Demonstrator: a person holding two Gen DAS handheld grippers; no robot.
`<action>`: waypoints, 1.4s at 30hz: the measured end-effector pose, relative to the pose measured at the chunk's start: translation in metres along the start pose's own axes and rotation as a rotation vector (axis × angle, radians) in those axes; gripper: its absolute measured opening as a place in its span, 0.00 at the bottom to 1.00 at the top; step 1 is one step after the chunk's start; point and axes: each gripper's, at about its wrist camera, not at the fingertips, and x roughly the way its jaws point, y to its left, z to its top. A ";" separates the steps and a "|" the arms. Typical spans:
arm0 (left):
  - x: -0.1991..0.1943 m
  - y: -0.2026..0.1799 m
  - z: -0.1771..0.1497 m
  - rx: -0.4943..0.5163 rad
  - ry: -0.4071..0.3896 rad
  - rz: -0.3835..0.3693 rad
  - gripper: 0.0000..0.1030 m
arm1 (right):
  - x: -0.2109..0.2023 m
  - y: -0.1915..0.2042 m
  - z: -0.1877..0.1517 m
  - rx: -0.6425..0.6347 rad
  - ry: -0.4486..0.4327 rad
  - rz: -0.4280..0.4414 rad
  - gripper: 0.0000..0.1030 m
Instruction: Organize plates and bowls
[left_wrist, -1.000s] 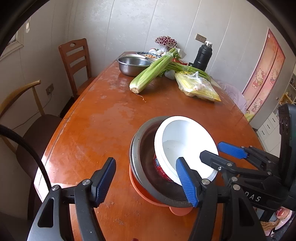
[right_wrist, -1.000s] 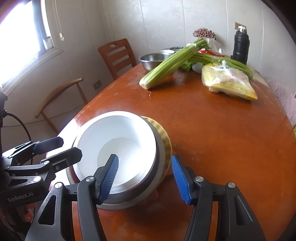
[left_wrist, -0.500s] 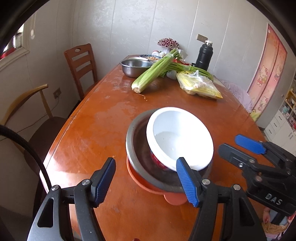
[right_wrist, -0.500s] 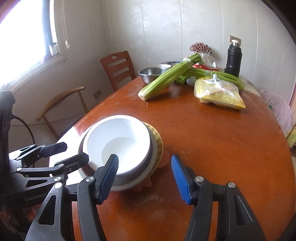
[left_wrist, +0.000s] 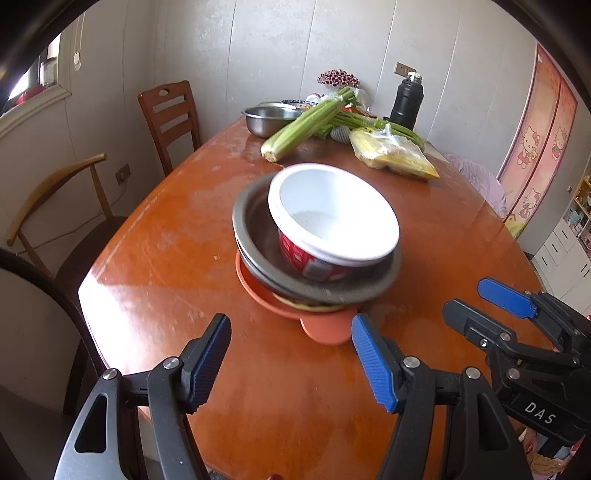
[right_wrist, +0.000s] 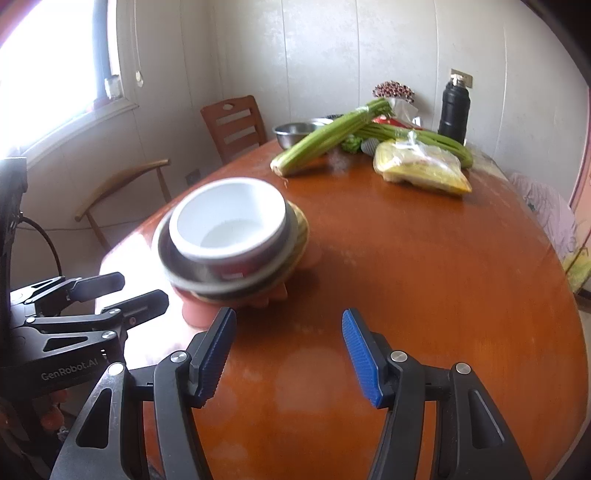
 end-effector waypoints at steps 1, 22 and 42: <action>0.000 -0.001 -0.002 0.002 0.002 0.003 0.65 | 0.000 0.000 -0.002 0.002 0.002 -0.001 0.60; -0.007 -0.012 -0.026 0.043 0.008 0.005 0.65 | -0.017 0.005 -0.028 0.003 0.011 -0.025 0.60; -0.007 -0.016 -0.026 0.068 0.007 0.009 0.65 | -0.019 -0.001 -0.026 0.028 0.007 -0.053 0.60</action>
